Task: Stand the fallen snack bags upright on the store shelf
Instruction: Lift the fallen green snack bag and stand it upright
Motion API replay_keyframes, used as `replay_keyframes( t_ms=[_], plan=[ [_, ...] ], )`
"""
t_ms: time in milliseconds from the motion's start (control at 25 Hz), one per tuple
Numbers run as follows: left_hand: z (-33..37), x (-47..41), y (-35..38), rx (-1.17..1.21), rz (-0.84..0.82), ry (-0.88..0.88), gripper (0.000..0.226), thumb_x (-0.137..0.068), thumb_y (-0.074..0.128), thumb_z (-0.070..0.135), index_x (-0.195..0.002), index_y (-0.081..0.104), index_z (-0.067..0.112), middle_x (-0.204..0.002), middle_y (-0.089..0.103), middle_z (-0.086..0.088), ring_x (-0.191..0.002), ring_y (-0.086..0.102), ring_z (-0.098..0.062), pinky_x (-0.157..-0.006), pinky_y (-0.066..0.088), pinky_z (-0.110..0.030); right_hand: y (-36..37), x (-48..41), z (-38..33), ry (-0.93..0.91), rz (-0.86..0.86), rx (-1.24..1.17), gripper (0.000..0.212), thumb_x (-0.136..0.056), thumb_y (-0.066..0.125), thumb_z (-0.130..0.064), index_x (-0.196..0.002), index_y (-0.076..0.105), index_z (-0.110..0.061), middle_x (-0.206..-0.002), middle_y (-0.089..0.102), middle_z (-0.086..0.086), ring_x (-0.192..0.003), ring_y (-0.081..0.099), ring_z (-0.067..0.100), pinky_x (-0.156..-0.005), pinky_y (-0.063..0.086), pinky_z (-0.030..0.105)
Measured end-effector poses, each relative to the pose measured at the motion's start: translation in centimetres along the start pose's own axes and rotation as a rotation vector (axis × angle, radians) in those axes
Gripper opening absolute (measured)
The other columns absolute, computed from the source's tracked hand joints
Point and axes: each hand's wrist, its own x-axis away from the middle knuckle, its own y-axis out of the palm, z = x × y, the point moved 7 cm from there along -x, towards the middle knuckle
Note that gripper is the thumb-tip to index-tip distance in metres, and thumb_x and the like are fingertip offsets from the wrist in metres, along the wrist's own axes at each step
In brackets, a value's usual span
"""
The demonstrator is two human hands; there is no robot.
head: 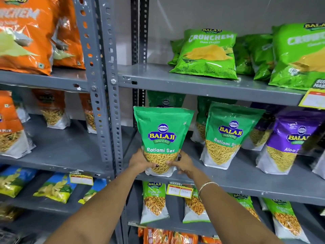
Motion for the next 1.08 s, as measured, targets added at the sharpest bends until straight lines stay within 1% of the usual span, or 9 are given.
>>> replay_keyframes(
  t_ms=[120,320,480,640,760,880,960,1040,1080],
  plan=[
    [-0.2,0.1,0.1,0.002,0.005,-0.008,0.082,-0.058,0.085,0.020,-0.129,0.044,0.011,-0.133,0.058,-0.010,-0.124,0.054,-0.029,-0.105,0.044,-0.040,0.0,0.2,0.1,0.007,-0.008,0.020,0.066,-0.071,0.078,-0.015,-0.129,0.047,-0.013,-0.135,0.056,0.009,-0.103,0.050,0.016,-0.054,0.042,0.013],
    [-0.6,-0.6,0.3,0.010,-0.014,-0.008,0.083,-0.058,0.085,0.021,-0.129,0.043,0.013,-0.134,0.058,-0.009,-0.124,0.054,-0.028,-0.104,0.042,-0.039,0.0,0.2,0.0,0.009,0.004,0.043,0.066,-0.071,0.078,-0.018,-0.130,0.047,-0.014,-0.135,0.056,0.009,-0.102,0.051,0.016,-0.057,0.041,0.014],
    [-0.9,-0.9,0.3,0.019,-0.022,-0.003,0.084,-0.057,0.086,0.021,-0.129,0.043,0.013,-0.134,0.058,-0.010,-0.125,0.053,-0.029,-0.106,0.043,-0.041,-0.1,0.3,0.0,0.009,0.023,0.064,0.068,-0.072,0.077,-0.019,-0.131,0.045,-0.014,-0.138,0.053,0.008,-0.119,0.054,0.029,-0.075,0.048,0.027],
    [-1.1,-1.0,0.5,-0.024,-0.064,-0.016,0.090,-0.059,0.085,0.020,-0.133,0.035,0.011,-0.137,0.053,-0.011,-0.127,0.050,-0.030,-0.105,0.041,-0.039,0.2,-0.2,-0.1,0.005,-0.057,0.101,0.071,-0.074,0.075,-0.019,-0.135,0.039,-0.012,-0.141,0.049,0.011,-0.121,0.051,0.028,-0.068,0.044,0.022],
    [-1.9,-1.0,0.2,-0.282,-0.141,-0.197,0.090,-0.062,0.083,0.020,-0.135,0.032,0.005,-0.140,0.048,-0.014,-0.126,0.050,-0.030,-0.103,0.045,-0.038,-1.2,-0.5,0.8,0.033,-0.041,0.220,0.081,-0.075,0.073,-0.030,-0.139,0.030,-0.007,-0.147,0.040,0.014,-0.133,0.041,0.031,-0.102,0.042,0.038],
    [-1.6,0.4,1.5,-0.582,-0.392,-0.336,0.037,-0.079,0.069,0.024,-0.104,0.058,-0.001,-0.123,0.064,-0.012,-0.096,0.067,-0.021,-0.085,0.055,-0.032,-5.2,-0.6,3.1,0.130,0.042,0.438,0.081,-0.078,0.068,-0.040,-0.139,0.032,-0.002,-0.146,0.040,0.015,-0.133,0.041,0.031,-0.106,0.037,0.036],
    [-0.8,2.1,4.9,-0.597,-0.638,-0.378,0.024,-0.091,0.052,0.022,-0.081,0.057,0.000,-0.117,0.067,-0.013,-0.107,0.067,-0.021,-0.088,0.053,-0.028,-9.3,-0.3,5.0,0.201,0.129,0.556,0.068,-0.080,0.065,-0.040,-0.130,0.043,0.000,-0.139,0.049,0.017,-0.126,0.047,0.032,-0.100,0.040,0.033],
    [0.9,3.7,8.8,-0.452,-0.813,-0.375,0.022,-0.095,0.043,0.017,-0.088,0.058,0.001,-0.120,0.067,-0.018,-0.124,0.056,-0.025,-0.092,0.051,-0.029,-13.7,0.2,6.8,0.262,0.240,0.565,0.060,-0.082,0.062,-0.038,-0.127,0.047,-0.001,-0.135,0.053,0.017,-0.123,0.050,0.034,-0.097,0.043,0.035],
    [2.0,4.0,11.1,-0.338,-0.872,-0.363,0.021,-0.096,0.040,0.015,-0.086,0.055,0.003,-0.106,0.074,-0.015,-0.120,0.060,-0.026,-0.085,0.054,-0.029,-15.8,0.4,7.7,0.285,0.295,0.530,0.061,-0.082,0.062,-0.037,-0.129,0.045,-0.002,-0.137,0.051,0.017,-0.125,0.049,0.034,-0.098,0.043,0.036]
  ],
)
